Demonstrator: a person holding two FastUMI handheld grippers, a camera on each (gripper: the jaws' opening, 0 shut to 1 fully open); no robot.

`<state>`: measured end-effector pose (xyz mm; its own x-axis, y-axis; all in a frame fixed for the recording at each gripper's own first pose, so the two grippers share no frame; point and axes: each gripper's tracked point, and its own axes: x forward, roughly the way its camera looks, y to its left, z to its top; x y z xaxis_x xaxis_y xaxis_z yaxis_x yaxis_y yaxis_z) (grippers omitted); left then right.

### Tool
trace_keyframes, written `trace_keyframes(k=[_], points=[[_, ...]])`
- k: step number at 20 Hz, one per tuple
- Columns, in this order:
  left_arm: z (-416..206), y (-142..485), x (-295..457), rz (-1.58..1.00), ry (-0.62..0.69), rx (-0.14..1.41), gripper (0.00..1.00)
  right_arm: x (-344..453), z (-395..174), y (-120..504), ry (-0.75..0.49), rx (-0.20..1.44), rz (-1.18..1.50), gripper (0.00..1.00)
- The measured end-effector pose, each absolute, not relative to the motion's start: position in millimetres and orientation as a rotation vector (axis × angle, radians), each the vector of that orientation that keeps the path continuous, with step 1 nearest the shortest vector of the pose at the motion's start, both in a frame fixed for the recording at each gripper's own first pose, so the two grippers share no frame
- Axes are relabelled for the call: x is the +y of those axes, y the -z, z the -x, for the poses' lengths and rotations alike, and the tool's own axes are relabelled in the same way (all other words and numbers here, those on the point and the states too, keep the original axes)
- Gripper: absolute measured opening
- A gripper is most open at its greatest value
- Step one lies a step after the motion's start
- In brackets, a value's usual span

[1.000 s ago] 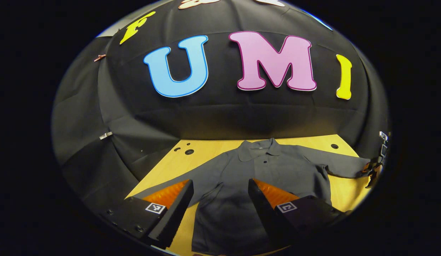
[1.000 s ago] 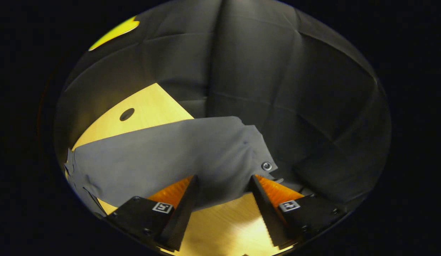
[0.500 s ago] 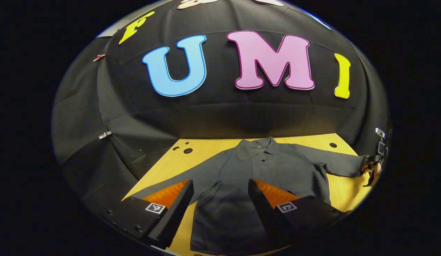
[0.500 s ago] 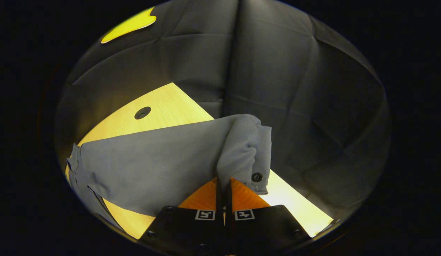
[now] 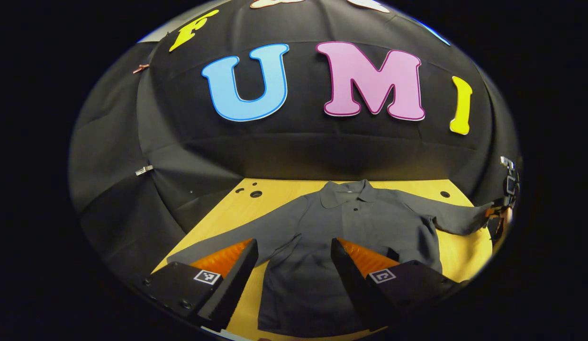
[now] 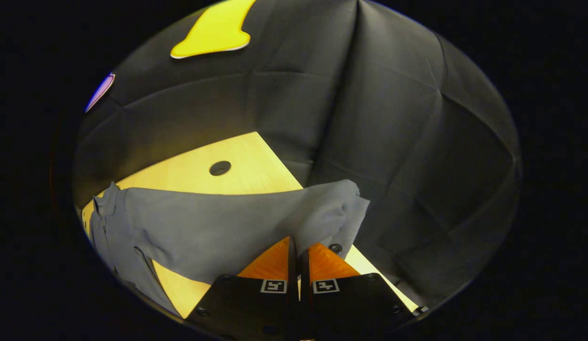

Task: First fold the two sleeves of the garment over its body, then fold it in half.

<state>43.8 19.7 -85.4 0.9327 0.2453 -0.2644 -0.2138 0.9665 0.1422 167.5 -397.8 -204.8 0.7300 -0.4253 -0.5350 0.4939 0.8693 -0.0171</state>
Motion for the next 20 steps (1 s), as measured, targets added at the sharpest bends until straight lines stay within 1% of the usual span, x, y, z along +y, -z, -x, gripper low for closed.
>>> trace_keyframes(k=[6,10,14,20], points=[[-27.5,80.4,32.1,-0.141,-0.192,0.258,0.98,-353.0,-164.8,135.1,0.42,0.469,0.014,0.05],[-17.9,80.5,44.4,-0.116,-0.181,0.242,0.98,-321.7,-162.7,90.0,0.343,0.426,0.068,0.05],[-9.9,79.2,63.5,-0.089,-0.2,0.224,0.98,-279.2,-155.4,34.5,0.239,0.38,0.143,0.05],[5.6,72.8,107.9,-0.099,-0.258,0.204,0.98,-226.6,-136.9,-57.3,0.084,0.312,0.163,0.05]])
